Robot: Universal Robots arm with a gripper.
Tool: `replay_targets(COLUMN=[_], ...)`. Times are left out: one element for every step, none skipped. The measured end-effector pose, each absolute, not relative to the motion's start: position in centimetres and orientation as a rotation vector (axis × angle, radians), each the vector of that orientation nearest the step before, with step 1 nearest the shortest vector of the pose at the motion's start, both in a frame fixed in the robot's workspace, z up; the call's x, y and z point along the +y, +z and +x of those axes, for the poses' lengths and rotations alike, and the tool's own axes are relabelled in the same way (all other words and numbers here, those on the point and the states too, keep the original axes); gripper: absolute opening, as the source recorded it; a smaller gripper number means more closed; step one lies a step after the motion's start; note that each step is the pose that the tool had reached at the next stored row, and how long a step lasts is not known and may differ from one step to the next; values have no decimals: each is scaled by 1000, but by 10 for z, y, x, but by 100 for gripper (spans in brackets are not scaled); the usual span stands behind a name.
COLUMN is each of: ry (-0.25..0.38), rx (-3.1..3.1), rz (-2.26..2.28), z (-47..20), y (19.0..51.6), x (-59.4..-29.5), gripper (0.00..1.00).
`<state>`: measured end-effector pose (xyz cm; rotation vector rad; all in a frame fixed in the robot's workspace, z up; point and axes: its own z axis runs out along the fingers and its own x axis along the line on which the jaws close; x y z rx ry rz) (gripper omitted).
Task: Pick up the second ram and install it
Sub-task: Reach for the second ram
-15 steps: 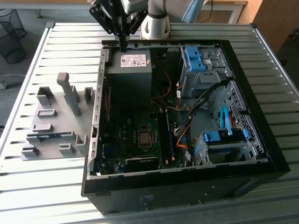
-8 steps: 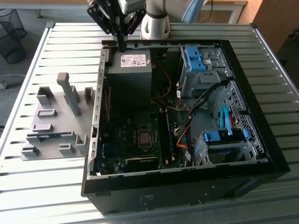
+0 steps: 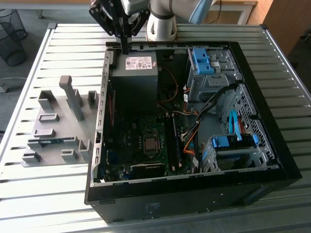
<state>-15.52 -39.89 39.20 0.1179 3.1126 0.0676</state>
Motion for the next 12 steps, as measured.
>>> replay_targets(ry=[68, 68, 68, 68, 68, 68, 68, 68, 68, 68, 68, 68], rx=[3113, 3113, 3113, 3113, 3113, 3113, 3113, 3113, 3113, 3113, 3113, 3113], rz=[118, 118, 118, 118, 118, 118, 118, 118, 118, 118, 118, 118], z=[-156, -156, -156, -157, -157, -157, -158, -158, -159, -160, -160, -161], y=[392, 392, 392, 392, 392, 392, 392, 392, 392, 392, 392, 392], x=[-399, -399, -399, -399, -399, -399, -399, -399, -399, -399, -399, -399], gripper=[10, 10, 10, 10, 10, 10, 10, 10, 10, 10, 10, 10])
